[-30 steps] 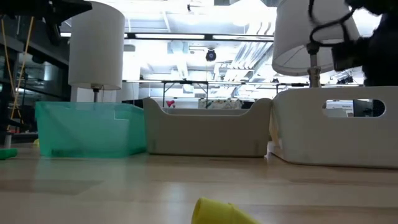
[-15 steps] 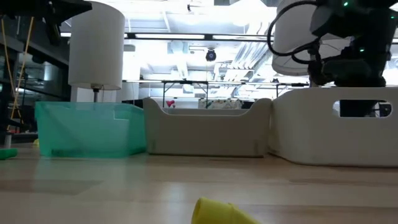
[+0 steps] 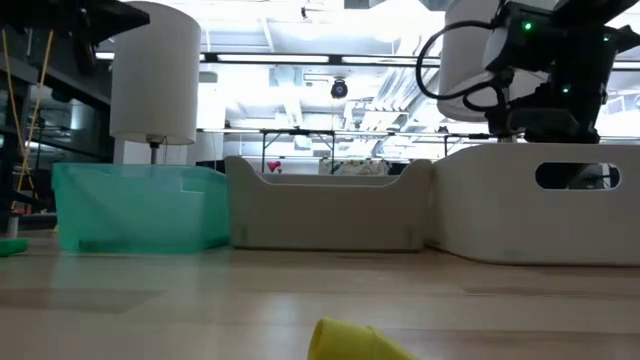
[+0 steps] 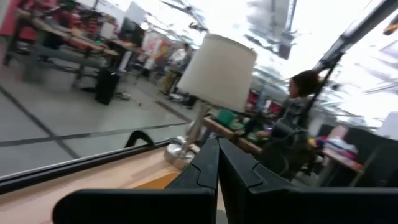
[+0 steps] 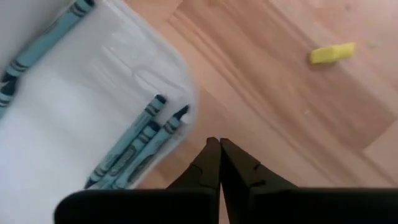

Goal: Sort crayons
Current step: Return to Home Position

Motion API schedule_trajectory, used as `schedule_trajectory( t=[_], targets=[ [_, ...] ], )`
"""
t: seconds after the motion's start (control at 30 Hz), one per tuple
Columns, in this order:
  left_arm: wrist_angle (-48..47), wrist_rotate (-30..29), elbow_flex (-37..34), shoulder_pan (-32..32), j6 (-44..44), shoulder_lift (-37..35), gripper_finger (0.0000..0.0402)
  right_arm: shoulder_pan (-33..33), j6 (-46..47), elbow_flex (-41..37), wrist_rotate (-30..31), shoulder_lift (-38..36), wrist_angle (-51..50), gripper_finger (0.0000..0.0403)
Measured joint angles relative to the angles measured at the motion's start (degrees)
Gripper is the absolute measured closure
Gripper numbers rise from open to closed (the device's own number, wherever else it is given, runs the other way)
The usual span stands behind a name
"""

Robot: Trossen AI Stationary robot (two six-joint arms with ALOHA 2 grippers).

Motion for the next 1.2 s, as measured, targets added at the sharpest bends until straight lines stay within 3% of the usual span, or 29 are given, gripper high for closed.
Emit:
schedule_trajectory(
  t=[0.13,0.3,0.53,0.63,0.83,0.93,1.1,1.2],
  targets=[
    [0.07,-1.51,0.02,0.02,-1.03,2.98,0.0402,-2.56,-4.62,0.02,0.00,-1.41,-1.30,0.0403],
    [-2.19,0.70,0.62,-0.01,-1.75,10.54,0.0402,-5.46,-9.91,0.02,-0.01,-5.30,-2.48,0.0403],
    [-30.14,10.88,12.09,0.00,-16.24,23.39,0.0402,-8.51,-12.02,0.02,0.80,-12.45,-3.02,0.0403],
    [-36.65,12.79,15.21,0.00,-19.14,28.04,0.0402,-9.32,-12.02,0.02,0.98,-14.66,-2.91,0.0403],
    [-31.71,13.28,14.58,0.39,-15.05,29.50,0.0402,-9.57,-12.37,0.02,0.98,-17.39,1.38,0.0403],
    [-23.48,14.10,12.85,2.41,-8.94,27.82,0.0402,-9.57,-13.45,0.02,0.97,-17.61,5.88,0.0403],
    [-3.86,26.98,7.57,10.82,0.47,25.91,0.0402,-9.57,-13.11,0.02,0.80,-17.66,12.50,0.0403],
    [0.61,34.08,5.60,17.29,2.65,26.00,0.0401,-9.57,-12.86,0.02,0.22,-17.66,14.43,0.0403]
  ],
)
